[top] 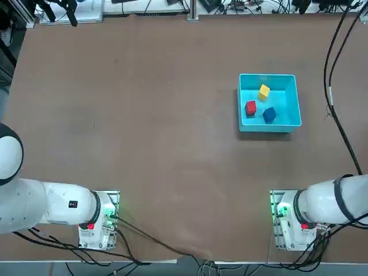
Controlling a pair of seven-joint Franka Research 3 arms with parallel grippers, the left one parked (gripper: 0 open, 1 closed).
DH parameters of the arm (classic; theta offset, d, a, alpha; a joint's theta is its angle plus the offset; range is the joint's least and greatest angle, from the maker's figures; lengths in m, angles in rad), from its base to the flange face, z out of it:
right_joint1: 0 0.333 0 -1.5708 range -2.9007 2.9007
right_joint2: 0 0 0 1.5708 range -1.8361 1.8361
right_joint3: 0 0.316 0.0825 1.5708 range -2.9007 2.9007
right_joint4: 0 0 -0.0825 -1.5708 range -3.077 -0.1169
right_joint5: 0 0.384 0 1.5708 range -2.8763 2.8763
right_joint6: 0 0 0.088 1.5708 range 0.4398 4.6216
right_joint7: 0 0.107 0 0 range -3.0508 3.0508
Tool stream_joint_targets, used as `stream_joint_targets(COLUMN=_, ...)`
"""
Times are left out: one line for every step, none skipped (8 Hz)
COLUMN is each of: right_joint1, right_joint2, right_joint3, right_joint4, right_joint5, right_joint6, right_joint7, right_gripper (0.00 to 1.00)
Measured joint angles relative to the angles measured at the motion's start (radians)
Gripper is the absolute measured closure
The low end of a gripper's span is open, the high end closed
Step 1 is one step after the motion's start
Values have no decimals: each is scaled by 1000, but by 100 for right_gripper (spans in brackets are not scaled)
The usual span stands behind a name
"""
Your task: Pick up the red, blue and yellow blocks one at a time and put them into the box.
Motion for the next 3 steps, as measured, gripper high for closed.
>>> stream_joint_targets(right_joint1=29, right_joint2=-4, right_joint3=-38, right_joint4=0, right_joint5=0, right_joint6=-26, right_joint7=1, right_gripper=0)
stream_joint_targets(right_joint1=55, right_joint2=-7, right_joint3=-84, right_joint4=0, right_joint5=0, right_joint6=-35, right_joint7=1, right_gripper=0)
stream_joint_targets(right_joint1=61, right_joint2=-8, right_joint3=-114, right_joint4=0, right_joint5=1, right_joint6=-36, right_joint7=1, right_gripper=0)
